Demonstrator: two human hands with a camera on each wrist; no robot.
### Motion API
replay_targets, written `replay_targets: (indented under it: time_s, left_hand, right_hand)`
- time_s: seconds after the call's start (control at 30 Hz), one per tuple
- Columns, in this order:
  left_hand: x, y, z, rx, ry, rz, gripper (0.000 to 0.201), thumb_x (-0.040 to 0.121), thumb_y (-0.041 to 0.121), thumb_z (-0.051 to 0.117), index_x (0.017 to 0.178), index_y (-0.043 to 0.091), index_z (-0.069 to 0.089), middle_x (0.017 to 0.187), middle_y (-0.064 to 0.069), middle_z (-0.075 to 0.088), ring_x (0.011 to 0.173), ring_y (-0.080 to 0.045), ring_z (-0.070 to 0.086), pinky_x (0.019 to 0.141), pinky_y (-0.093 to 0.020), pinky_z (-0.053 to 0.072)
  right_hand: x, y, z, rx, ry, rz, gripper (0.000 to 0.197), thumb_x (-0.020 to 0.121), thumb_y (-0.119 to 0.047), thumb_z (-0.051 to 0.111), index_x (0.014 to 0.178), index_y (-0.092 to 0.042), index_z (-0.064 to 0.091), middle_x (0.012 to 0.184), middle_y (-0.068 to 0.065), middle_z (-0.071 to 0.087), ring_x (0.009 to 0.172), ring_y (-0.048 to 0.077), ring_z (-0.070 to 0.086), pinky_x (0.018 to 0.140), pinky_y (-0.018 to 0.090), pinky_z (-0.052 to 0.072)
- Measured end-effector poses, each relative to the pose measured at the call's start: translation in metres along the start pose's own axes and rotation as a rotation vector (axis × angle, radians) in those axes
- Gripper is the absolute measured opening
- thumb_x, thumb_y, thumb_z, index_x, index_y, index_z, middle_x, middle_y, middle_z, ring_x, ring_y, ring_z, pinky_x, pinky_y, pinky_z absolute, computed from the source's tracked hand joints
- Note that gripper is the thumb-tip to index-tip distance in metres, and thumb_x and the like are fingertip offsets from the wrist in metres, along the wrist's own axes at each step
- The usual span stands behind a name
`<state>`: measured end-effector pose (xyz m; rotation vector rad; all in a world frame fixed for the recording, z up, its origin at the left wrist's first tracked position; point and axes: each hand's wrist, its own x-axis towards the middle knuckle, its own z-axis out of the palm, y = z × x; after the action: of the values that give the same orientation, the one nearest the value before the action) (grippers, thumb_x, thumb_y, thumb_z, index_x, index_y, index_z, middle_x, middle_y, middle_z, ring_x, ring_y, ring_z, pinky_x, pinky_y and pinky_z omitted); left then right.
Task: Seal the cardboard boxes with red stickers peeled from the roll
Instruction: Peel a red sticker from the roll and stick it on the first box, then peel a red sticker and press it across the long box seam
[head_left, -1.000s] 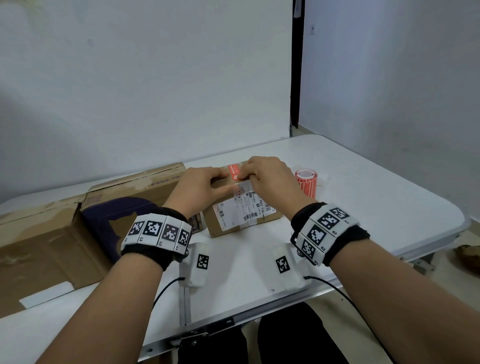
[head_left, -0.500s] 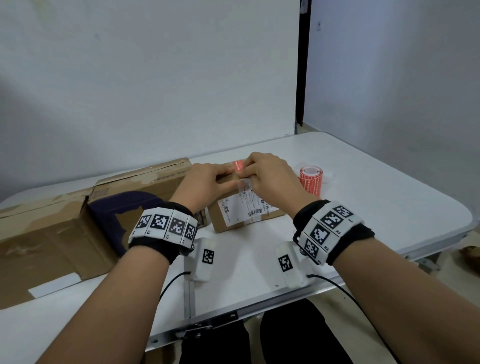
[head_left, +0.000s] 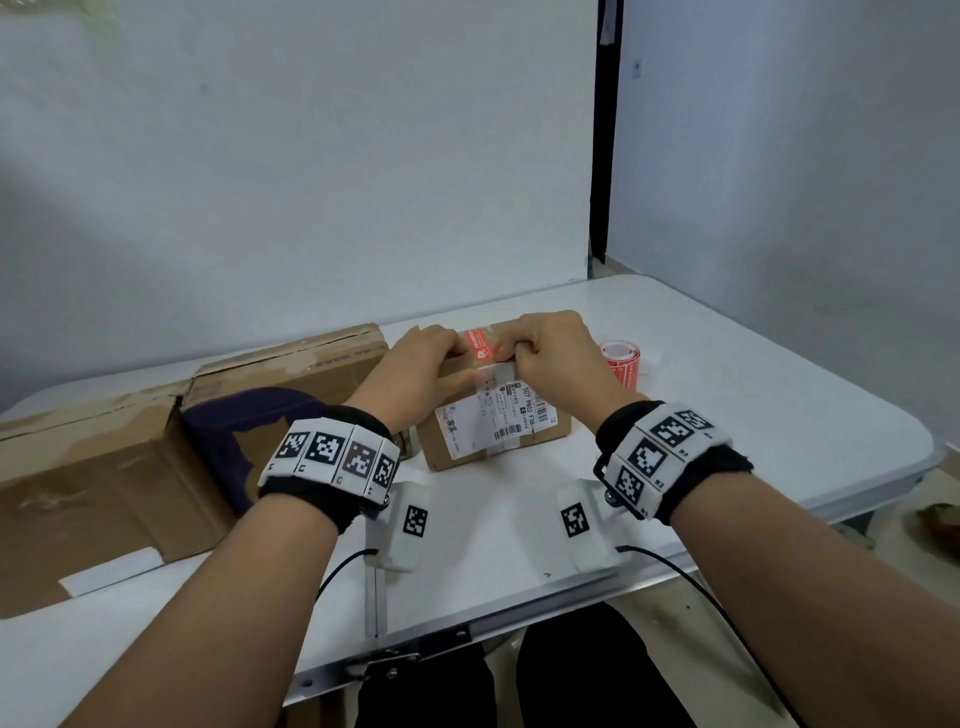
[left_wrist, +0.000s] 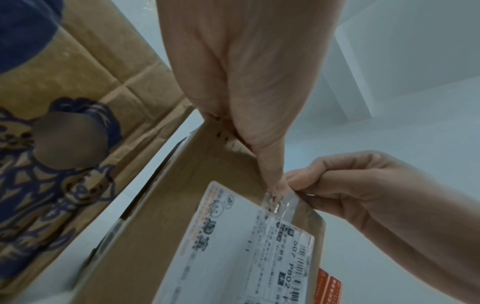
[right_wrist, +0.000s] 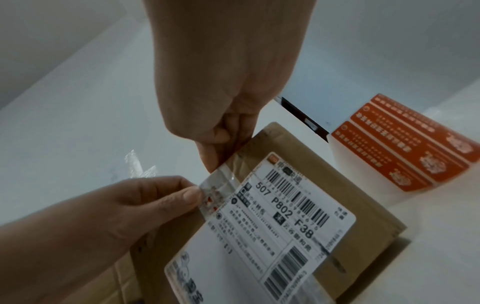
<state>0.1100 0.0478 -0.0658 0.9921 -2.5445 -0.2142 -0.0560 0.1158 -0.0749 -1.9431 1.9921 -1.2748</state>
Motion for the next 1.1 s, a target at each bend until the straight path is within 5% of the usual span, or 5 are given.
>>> replay_targets:
  time_s: [0.1,0.3,0.57,0.8,1.1]
  left_hand:
    - [0.004,0.001,-0.007,0.019,-0.033,-0.032,0.042,0.082,0.046,0.066,0.110,0.016,0.058,0.105,0.005,0.057,0.095,-0.010,0.049,0.079,-0.022,0.035]
    - [0.015,-0.001,-0.013,-0.027,-0.038,-0.044,0.045,0.075,0.048,0.072,0.107,0.024,0.052,0.116,0.004,0.043,0.103,-0.012,0.050,0.085,-0.027,0.043]
    - [0.031,0.018,-0.009,0.037,0.180,0.099,0.025,0.088,0.044,0.058,0.091,0.021,0.066,0.112,0.004,0.052,0.107,-0.014,0.043,0.093,-0.030,0.036]
    - [0.055,0.052,0.005,-0.028,0.146,0.195,0.020,0.095,0.030,0.050,0.099,0.017,0.064,0.108,0.002,0.058,0.104,-0.015,0.051,0.085,-0.024,0.036]
    - [0.069,0.092,0.029,-0.103,0.044,0.196,0.019,0.095,0.023,0.049,0.102,0.017,0.065,0.103,0.001,0.065,0.084,-0.014,0.056,0.080,-0.032,0.048]
  right_hand:
    - [0.002,0.009,-0.011,0.195,0.138,0.066,0.036,0.077,0.006,0.042,0.071,-0.011,0.072,0.088,0.007,0.073,0.079,0.019,0.065,0.072,0.033,0.055]
    - [0.010,0.052,-0.054,0.176,0.253,0.268,0.044,0.082,0.008,0.037,0.083,-0.012,0.075,0.098,0.006,0.069,0.035,0.000,0.046,0.041,0.013,0.040]
    - [0.012,0.085,-0.075,-0.248,-0.115,0.222,0.015,0.087,-0.020,0.057,0.089,-0.022,0.071,0.100,-0.004,0.064,0.106,0.021,0.058,0.089,0.032,0.043]
    - [0.017,0.083,-0.053,-0.568,-0.229,0.198,0.032,0.085,-0.048,0.060,0.092,-0.021,0.076,0.098,0.003,0.062,0.102,0.023,0.051,0.083,0.036,0.044]
    - [0.015,0.093,-0.068,0.119,0.037,0.433,0.015,0.082,-0.022,0.064,0.083,-0.012,0.075,0.087,0.001,0.070,0.083,0.016,0.060,0.069,0.026,0.047]
